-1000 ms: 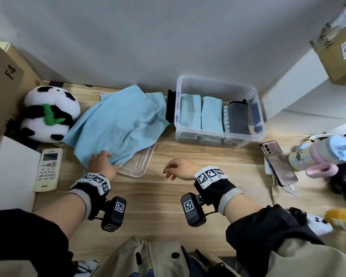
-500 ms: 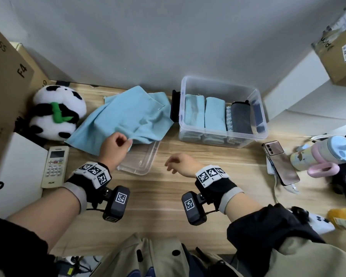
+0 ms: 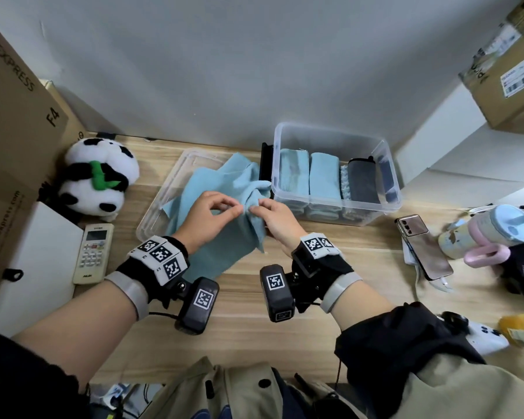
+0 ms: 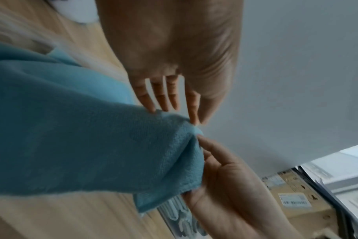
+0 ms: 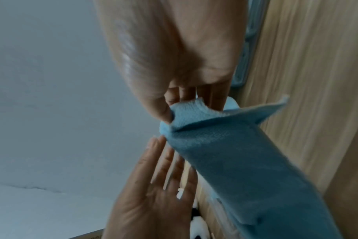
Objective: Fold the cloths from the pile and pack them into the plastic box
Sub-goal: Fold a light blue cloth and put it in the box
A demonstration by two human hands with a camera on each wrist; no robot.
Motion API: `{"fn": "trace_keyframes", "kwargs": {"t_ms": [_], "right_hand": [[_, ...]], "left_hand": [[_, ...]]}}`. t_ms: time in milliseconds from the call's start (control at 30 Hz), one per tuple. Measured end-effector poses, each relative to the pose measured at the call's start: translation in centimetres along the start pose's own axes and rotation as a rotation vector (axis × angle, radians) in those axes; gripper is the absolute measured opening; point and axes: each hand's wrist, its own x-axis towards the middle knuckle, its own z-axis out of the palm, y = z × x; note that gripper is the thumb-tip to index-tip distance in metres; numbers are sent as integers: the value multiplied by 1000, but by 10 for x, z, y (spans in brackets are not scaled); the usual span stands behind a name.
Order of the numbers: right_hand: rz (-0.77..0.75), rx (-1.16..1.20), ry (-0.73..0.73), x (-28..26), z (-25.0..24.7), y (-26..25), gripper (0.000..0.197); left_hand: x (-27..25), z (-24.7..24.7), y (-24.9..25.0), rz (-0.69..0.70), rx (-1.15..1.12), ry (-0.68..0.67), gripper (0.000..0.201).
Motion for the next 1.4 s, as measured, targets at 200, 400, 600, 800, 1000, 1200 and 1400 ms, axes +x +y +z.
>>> {"fn": "trace_keyframes", "kwargs": {"t_ms": [200, 400, 600, 800, 1000, 1200, 1400], "right_hand": [[-30, 99, -17, -14, -10, 6, 14], [-44, 261, 278, -27, -40, -4, 44], [-253, 245, 320, -58, -78, -36, 11], [-344, 71, 361, -87, -109, -50, 4], [-281, 37, 371, -101, -117, -43, 26], [-200, 98, 376, -102, -119, -32, 6], [-186, 136, 422, -99, -124, -23, 11]], "left_hand": [[-7, 7, -6, -152, -113, -35, 11], [13, -22, -9, -160, -117, 383, 6], [32, -48, 25, 1, -151, 717, 7], [45, -40, 36, 16, -200, 790, 12], [43, -16, 32, 29, -182, 552, 26], [-9, 41, 37, 174, 96, -481, 64], [-26, 93, 55, 226, -4, -421, 29]]}}
